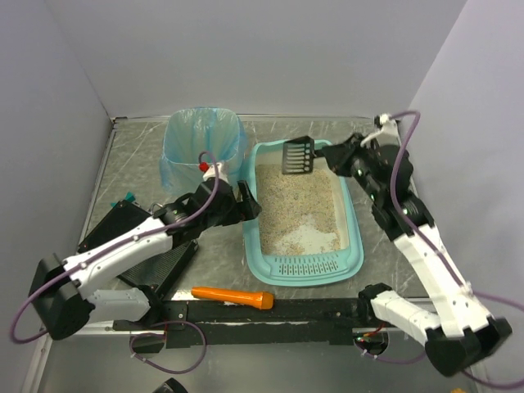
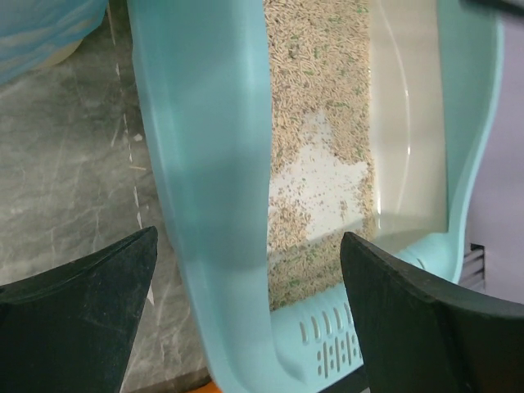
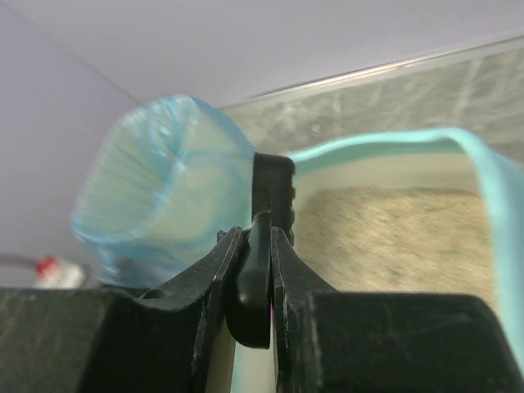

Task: Clean the litter box

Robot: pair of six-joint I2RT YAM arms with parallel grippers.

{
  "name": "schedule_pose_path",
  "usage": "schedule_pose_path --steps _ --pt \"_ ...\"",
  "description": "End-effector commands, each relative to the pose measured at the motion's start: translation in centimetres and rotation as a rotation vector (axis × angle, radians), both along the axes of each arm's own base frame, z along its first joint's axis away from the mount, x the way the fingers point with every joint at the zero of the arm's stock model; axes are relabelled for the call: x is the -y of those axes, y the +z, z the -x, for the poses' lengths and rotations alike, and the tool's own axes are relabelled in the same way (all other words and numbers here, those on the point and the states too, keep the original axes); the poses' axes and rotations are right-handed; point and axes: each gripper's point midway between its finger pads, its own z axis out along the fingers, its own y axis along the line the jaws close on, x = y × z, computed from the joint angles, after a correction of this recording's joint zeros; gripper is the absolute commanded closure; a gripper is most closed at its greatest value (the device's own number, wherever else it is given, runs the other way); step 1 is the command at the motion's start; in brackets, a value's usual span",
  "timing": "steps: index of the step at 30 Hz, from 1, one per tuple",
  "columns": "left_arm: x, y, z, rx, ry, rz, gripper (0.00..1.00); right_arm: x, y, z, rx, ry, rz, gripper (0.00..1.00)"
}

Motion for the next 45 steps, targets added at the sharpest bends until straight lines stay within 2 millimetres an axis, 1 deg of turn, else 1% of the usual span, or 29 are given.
schedule_pose_path --steps 1,2,3,4,6,7,9,10,11,12,14,15,17,18,20,21,22,23,24,26,27,30,35,37,39,40,41,42,45 --pt "0.5 0.9 -1.8 0.011 0.017 -0.058 0.03 2.9 0.7 1.2 0.258 -0.006 0.348 0.94" --pt "0.6 0.8 -2.0 0.006 0.012 -0.061 0.03 3.0 -0.4 1.1 0.259 0.01 0.418 0.97" --pt "0.7 0.5 -2.0 -0.002 0.003 -0.061 0.03 2.2 -0.9 1.3 0.279 0.077 0.465 0.99" --pt "0.9 0.2 -2.1 -0.016 -0.017 -0.034 0.03 1.8 -2.5 1.0 0.313 0.166 0.642 1.0" --pt "0.3 -1.1 -2.1 -0.052 -0.016 -0.026 0.03 0.7 -3.7 1.0 0.345 0.274 0.741 1.0" --pt "-0.1 -1.5 -2.2 -0.076 -0.015 -0.011 0.03 0.3 -4.5 0.6 0.357 0.324 0.794 1.0" --pt "-0.6 -2.4 -2.3 -0.09 -0.008 -0.016 0.03 0.6 -4.7 -0.3 0.347 0.296 0.816 1.0" --pt "-0.8 -2.4 -2.4 -0.089 -0.006 -0.02 0.03 1.3 -5.2 -1.1 0.309 0.259 0.84 1.0" --pt "-0.6 -2.4 -2.2 -0.083 -0.027 -0.019 0.03 1.5 -5.2 -1.4 0.289 0.249 0.855 1.0" --pt "-0.4 -2.1 -2.2 -0.076 -0.039 -0.014 0.03 1.6 -6.1 -2.1 0.251 0.251 0.873 1.0" --pt "-0.1 -1.9 -2.1 -0.063 -0.064 -0.004 0.03 2.4 -6.7 -2.9 0.199 0.234 0.933 1.0" --pt "0.1 -1.7 -2.1 -0.056 -0.078 0.008 0.03 2.5 -7.8 -3.6 0.168 0.239 0.969 1.0" --pt "0.4 -1.8 -2.0 -0.055 -0.094 0.012 0.03 2.8 -8.6 -4.4 0.142 0.231 1.016 1.0" --pt "0.5 -1.8 -2.1 -0.055 -0.095 0.013 0.03 2.8 -9.4 -5.4 0.133 0.225 1.052 1.0" --pt "0.8 -2.3 -2.2 -0.07 -0.103 0.002 0.03 3.2 -9.5 -6.6 0.114 0.194 1.078 1.0" --pt "1.0 -2.1 -2.3 -0.064 -0.108 0.006 0.03 3.0 -10.9 -7.1 0.066 0.215 1.103 1.0" --pt "1.2 -2.2 -2.4 -0.067 -0.116 0.006 0.03 2.6 -10.4 -7.5 0.069 0.206 1.113 1.0" --pt "1.3 -2.7 -2.5 -0.076 -0.119 0.0 0.03 2.6 -10.6 -7.9 0.055 0.19 1.134 1.0" --pt "1.6 -2.5 -2.6 -0.076 -0.129 0.004 0.03 2.5 -11.5 -8.2 0.032 0.196 1.165 1.0" --pt "1.8 -3.2 -2.9 -0.088 -0.133 -0.017 0.03 1.6 -11.8 -8.4 0.035 0.207 1.19 1.0" --pt "2.0 -2.9 -3.3 -0.082 -0.13 -0.02 0.03 1.6 -12.0 -8.6 0.027 0.193 1.203 1.0" --pt "2.5 -3.1 -3.9 -0.084 -0.14 -0.03 0.03 0.5 -12.1 -9.1 0.065 0.192 1.184 1.0" --pt "3.5 -3.4 -3.7 -0.095 -0.175 -0.001 0.03 -0.1 -14.4 -10.4 0.086 0.19 1.209 1.0" --pt "3.5 -3.7 -3.7 -0.107 -0.175 0.002 0.03 -0.4 -14.6 -10.5 0.082 0.193 1.207 1.0" --pt "3.6 -3.8 -3.6 -0.112 -0.182 0.001 0.03 -1.5 -15.0 -10.4 0.105 0.214 1.19 1.0" --pt "3.6 -3.9 -3.6 -0.115 -0.181 0.0 0.03 -2.0 -14.8 -10.4 0.132 0.217 1.178 1.0" --pt "3.7 -3.8 -3.5 -0.112 -0.182 0.006 0.03 -2.8 -13.8 -10.8 0.194 0.197 1.156 1.0" --pt "3.8 -3.6 -3.6 -0.11 -0.182 0.01 0.03 -3.4 -14.2 -10.6 0.21 0.211 1.155 1.0" --pt "3.7 -3.6 -3.5 -0.109 -0.176 0.016 0.03 -4.0 -13.8 -11.3 0.237 0.174 1.164 1.0"
